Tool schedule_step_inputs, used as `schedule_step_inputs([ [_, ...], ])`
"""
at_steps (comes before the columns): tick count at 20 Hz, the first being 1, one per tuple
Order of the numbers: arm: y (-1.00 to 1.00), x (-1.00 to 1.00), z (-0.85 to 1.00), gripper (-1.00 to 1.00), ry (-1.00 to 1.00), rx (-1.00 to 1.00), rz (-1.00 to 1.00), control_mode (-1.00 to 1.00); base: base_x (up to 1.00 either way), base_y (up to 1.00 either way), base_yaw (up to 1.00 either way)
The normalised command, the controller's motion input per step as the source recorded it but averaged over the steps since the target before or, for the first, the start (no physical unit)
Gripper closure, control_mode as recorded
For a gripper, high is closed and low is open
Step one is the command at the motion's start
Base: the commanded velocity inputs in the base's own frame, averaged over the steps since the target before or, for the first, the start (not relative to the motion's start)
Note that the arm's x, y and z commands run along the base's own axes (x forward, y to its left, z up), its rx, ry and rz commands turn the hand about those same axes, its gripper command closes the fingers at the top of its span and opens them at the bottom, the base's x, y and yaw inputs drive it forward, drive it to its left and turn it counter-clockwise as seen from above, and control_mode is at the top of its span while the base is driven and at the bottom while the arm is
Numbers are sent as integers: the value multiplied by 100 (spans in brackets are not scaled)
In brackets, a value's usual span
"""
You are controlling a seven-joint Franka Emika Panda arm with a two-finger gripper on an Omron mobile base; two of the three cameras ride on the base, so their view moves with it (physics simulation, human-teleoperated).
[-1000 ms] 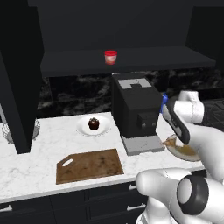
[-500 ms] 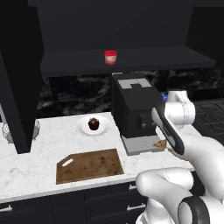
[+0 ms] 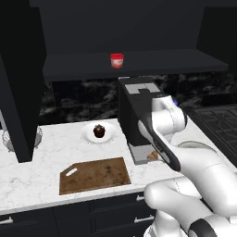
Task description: From the different types of pastries on the counter, select a croissant and place it on the cutting board. Then retrieve a jar of jam from the cabinet and place it alongside the croissant on the cutting board.
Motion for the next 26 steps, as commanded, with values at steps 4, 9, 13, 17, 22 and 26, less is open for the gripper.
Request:
schedule_step_inputs([
  [4,32,22,2,100,9,-4,10,-100,0,0,0],
  [9,19,29,-7,100,4,1,14,-100,0,0,0],
  [13,50,25,-20,100,2,0,12,-100,0,0,0],
  [17,55,17,-24,100,0,0,11,-100,0,0,0],
  [22,37,18,-15,100,2,4,9,-100,0,0,0],
  [26,33,35,-31,100,7,13,8,-100,0,0,0],
])
